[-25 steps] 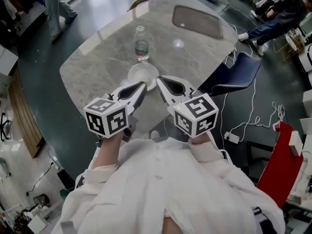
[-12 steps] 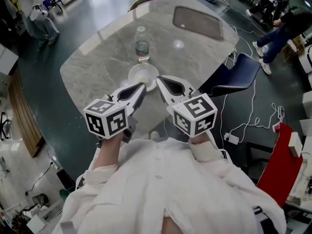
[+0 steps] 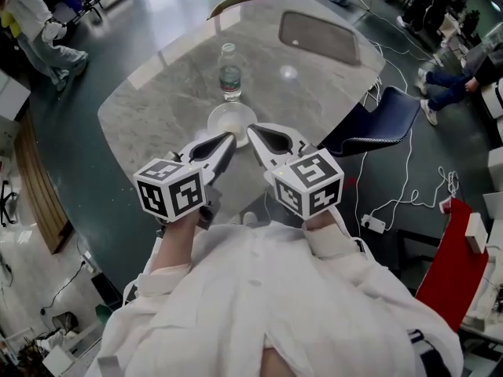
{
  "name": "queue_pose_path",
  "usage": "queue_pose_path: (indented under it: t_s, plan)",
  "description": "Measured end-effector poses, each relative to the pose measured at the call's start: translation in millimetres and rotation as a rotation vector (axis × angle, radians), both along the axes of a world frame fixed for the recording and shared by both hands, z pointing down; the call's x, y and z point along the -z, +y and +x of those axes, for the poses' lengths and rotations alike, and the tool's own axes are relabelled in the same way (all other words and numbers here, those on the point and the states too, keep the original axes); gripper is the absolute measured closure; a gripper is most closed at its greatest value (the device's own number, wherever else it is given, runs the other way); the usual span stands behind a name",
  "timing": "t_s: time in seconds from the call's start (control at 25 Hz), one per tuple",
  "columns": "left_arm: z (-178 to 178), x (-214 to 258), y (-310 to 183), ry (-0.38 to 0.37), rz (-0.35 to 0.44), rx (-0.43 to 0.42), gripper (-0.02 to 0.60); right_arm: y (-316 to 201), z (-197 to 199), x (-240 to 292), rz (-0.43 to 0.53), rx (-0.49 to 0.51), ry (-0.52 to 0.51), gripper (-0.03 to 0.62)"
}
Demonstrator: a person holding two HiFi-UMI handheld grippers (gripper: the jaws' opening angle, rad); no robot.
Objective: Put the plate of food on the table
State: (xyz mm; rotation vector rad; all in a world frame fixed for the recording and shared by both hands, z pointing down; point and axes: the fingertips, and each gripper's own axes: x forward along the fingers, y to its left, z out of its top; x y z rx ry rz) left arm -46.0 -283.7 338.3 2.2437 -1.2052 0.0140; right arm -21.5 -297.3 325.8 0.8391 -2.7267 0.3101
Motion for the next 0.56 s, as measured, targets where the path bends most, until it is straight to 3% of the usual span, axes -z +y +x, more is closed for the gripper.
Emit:
queue_pose_path:
  t_s: [0.56]
  plan:
    - [2.7,-3.4,-1.3,-0.005,-0.011,-0.008,0.555,-3.3,4.2,-5.0,-0.028,-0.010,-0.010,0.592]
